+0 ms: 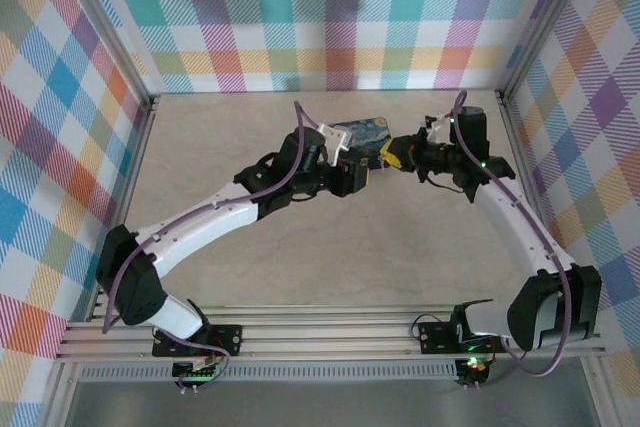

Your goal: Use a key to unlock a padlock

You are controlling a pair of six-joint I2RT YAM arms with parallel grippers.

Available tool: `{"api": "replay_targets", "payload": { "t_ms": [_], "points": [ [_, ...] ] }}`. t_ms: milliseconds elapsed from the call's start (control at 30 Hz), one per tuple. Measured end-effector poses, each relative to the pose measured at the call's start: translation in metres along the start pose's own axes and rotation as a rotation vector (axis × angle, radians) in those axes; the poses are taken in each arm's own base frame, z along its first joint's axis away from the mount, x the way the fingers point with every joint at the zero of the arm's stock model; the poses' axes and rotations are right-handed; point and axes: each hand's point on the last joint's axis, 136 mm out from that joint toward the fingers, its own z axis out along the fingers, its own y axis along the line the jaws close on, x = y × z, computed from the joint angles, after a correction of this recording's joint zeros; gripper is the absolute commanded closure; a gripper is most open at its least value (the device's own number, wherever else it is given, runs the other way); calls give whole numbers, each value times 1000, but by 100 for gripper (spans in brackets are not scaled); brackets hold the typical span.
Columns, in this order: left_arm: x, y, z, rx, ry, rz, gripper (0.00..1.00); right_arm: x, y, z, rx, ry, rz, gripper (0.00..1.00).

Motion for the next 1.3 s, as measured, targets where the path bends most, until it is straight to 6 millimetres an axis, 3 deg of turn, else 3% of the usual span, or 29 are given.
{"api": "replay_targets", "payload": {
  "t_ms": [267, 567, 833, 967, 1133, 1300],
  "points": [
    [-7, -44, -5, 79, -117, 294, 54, 14, 24, 4, 26, -7, -193, 100],
    [-23, -33, -25, -17, -269, 436, 55, 21, 57, -21, 1, -108, -394, 100],
    [-35, -40, -30, -23, -318, 571, 56, 28, 80, -38, -47, -166, -534, 100],
    [-52, -51, -34, -17, -360, 617, 56, 32, 90, -44, -78, -183, -591, 100],
    [-70, -66, -35, 9, -395, 650, 56, 34, 95, -46, -92, -190, -615, 100],
    [-71, -71, -28, 13, -390, 671, 56, 35, 92, -45, -86, -187, -614, 100]
  ]
}}
